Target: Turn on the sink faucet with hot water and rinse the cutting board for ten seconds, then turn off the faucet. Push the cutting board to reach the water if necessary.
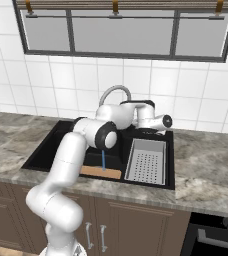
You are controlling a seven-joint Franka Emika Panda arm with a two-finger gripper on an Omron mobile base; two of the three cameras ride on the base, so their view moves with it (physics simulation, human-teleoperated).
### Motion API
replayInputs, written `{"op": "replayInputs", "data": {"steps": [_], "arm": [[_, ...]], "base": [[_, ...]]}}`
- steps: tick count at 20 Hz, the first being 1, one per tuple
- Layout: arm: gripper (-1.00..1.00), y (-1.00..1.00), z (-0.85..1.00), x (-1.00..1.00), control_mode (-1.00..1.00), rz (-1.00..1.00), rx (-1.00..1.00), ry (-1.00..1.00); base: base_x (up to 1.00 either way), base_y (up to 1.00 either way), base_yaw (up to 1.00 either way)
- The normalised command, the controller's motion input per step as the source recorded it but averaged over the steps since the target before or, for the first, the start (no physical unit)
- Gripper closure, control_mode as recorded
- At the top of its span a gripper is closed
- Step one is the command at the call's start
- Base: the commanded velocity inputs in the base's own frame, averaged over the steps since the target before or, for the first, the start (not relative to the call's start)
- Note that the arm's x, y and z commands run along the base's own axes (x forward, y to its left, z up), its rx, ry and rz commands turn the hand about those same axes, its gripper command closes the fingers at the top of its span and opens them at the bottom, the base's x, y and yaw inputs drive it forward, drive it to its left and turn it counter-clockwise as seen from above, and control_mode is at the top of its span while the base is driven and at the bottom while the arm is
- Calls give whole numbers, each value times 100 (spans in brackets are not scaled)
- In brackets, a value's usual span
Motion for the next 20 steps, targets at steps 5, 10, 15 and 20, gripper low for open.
{"op": "replayInputs", "data": {"steps": [5, 10, 15, 20], "arm": [[100, 0, 0, 0, -100, 0, 0, 0], [100, 0, 1, 0, -100, 0, 0, 0], [100, 0, 8, 0, -100, 0, 0, 0], [100, 0, 8, 0, -100, 0, 0, 0]], "base": [[0, 0, 0], [0, 0, 0], [0, 0, 0], [0, 0, 0]]}}
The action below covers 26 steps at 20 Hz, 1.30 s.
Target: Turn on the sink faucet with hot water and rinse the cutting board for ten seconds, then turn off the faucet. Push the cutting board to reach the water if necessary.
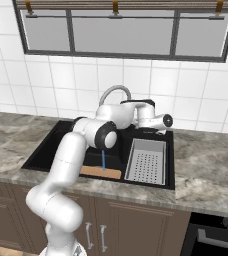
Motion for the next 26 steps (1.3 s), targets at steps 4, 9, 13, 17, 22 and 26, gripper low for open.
{"op": "replayInputs", "data": {"steps": [4, 9, 13, 17, 22, 26], "arm": [[100, 0, 8, 0, -100, 0, 0, 0], [100, -2, 7, 6, -100, 0, 0, 0], [100, -21, 0, 9, -100, 0, 0, 0], [100, -11, 0, 4, -100, 0, 0, 0], [100, 4, 0, 0, -100, 0, 0, 0], [100, 13, 0, 0, -100, 0, 0, 0]], "base": [[0, 0, 0], [0, 0, 0], [0, 0, 0], [0, 0, 0], [0, 0, 0], [0, 0, 0]]}}
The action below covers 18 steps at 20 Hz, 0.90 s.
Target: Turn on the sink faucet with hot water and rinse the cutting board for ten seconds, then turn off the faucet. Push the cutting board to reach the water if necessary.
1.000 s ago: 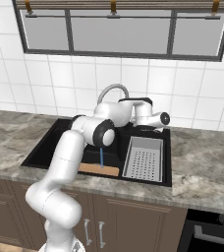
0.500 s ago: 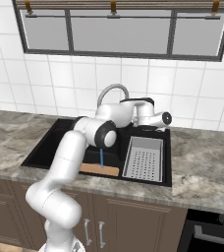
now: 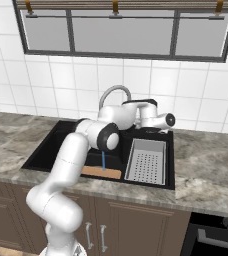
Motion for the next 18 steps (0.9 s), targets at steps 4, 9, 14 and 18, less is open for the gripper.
{"op": "replayInputs", "data": {"steps": [4, 9, 14, 18], "arm": [[100, 17, 0, 0, -100, 0, 0, 0], [100, 14, 0, 0, -100, 0, 0, 0], [100, 13, 0, 0, -100, 0, 0, 0], [100, 22, 0, -2, -100, 0, 0, 0]], "base": [[0, 0, 0], [0, 0, 0], [0, 0, 0], [0, 0, 0]]}}
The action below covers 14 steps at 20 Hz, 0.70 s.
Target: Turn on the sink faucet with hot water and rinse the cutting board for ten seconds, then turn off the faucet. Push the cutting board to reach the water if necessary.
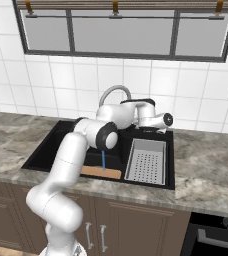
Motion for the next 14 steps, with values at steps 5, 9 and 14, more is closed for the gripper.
{"op": "replayInputs", "data": {"steps": [5, 9, 14], "arm": [[100, 28, 0, -10, -100, 0, 0, 0], [100, 36, 0, -9, -100, 0, 0, 0], [100, 34, 0, -6, -100, 0, 0, 0]], "base": [[0, 0, 0], [0, 0, 0], [0, 0, 0]]}}
